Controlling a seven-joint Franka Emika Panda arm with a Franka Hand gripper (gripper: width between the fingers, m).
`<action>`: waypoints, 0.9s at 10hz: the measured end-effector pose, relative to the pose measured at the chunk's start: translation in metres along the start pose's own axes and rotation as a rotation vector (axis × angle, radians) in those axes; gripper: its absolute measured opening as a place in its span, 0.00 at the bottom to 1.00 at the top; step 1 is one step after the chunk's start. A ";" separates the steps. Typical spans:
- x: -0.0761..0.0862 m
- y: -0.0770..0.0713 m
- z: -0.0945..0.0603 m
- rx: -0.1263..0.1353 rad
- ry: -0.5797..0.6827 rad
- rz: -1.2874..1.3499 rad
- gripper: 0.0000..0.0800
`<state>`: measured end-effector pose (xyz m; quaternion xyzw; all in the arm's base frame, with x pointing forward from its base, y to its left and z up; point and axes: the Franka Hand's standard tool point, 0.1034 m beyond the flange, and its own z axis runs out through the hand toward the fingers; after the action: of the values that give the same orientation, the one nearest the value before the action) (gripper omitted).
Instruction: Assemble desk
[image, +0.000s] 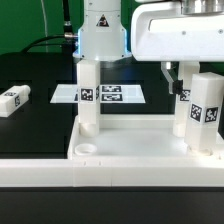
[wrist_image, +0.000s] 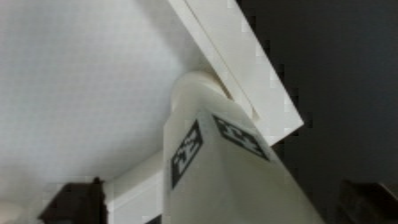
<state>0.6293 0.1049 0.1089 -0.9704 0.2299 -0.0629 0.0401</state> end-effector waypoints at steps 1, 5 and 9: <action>0.002 -0.001 0.000 -0.007 -0.003 -0.098 0.81; 0.006 0.001 -0.001 -0.021 -0.020 -0.432 0.81; 0.006 0.000 -0.001 -0.042 -0.016 -0.616 0.81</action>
Offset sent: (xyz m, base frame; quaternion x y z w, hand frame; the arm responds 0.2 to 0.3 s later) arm 0.0077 -0.0007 0.0009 0.0015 -0.0369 -0.2548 0.9663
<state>0.6342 0.1023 0.1103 -0.9954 -0.0743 -0.0598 0.0010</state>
